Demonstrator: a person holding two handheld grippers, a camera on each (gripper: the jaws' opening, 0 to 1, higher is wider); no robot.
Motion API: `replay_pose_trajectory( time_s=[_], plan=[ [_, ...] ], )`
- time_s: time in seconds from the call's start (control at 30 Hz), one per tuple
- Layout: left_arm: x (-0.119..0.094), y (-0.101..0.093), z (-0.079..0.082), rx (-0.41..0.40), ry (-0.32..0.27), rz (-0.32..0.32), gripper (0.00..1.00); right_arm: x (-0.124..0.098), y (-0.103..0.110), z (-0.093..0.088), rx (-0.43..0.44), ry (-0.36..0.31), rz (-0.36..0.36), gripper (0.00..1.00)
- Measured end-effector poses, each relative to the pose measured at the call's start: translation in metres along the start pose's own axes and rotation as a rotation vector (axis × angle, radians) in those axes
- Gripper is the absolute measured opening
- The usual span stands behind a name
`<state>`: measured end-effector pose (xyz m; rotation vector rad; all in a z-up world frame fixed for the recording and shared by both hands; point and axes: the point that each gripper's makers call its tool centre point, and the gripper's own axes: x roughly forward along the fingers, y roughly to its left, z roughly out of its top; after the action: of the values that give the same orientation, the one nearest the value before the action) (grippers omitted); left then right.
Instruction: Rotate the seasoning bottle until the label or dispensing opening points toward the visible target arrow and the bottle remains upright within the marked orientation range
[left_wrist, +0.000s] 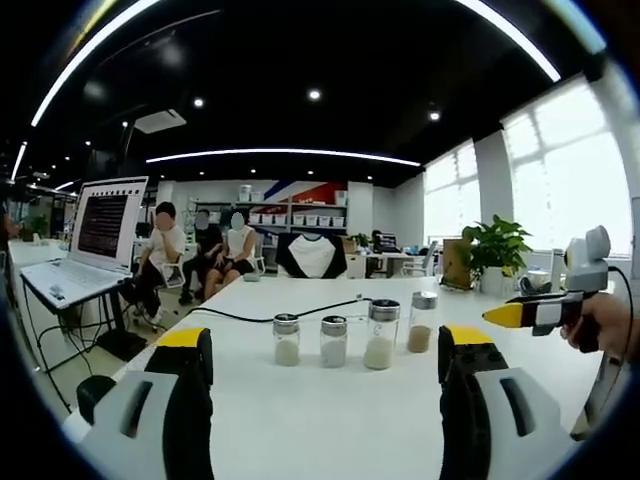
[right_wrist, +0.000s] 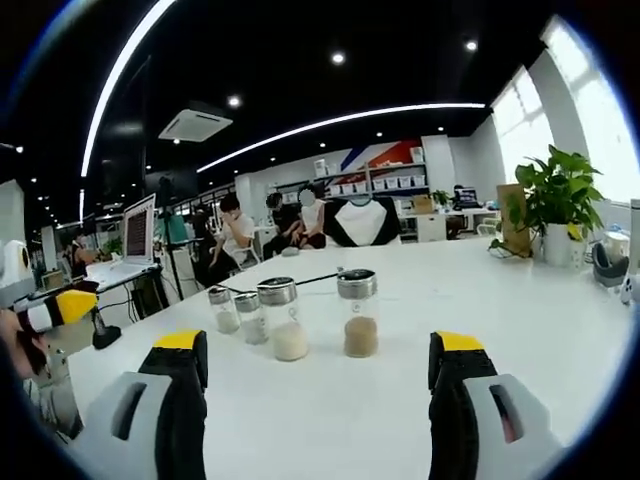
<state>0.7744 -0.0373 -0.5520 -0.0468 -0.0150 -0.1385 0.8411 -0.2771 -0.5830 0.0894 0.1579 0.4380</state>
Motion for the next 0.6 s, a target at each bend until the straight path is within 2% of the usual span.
replay_pose_trajectory(
  time_s=[0.17, 0.27, 0.33, 0.43, 0.6],
  plan=[
    [0.000, 0.001, -0.002, -0.010, 0.005, 0.004, 0.99, 0.016, 0.003, 0.004, -0.039, -0.001, -0.010, 0.96],
    [0.000, 0.002, -0.002, 0.002, 0.006, 0.009, 0.99, 0.025, 0.009, 0.006, -0.044, -0.007, 0.014, 0.94],
    [0.000, 0.000, -0.001, 0.004, 0.003, 0.005, 0.99, 0.032, 0.012, 0.004, -0.048, 0.007, 0.034, 0.94],
    [-0.001, -0.001, 0.001, 0.000, 0.000, 0.001, 0.99, 0.042, 0.009, 0.003, -0.060, 0.008, 0.019, 0.93],
    [-0.003, -0.002, 0.000, -0.002, 0.002, 0.003, 0.98, 0.056, 0.014, 0.000, -0.073, 0.027, 0.044, 0.92]
  ],
)
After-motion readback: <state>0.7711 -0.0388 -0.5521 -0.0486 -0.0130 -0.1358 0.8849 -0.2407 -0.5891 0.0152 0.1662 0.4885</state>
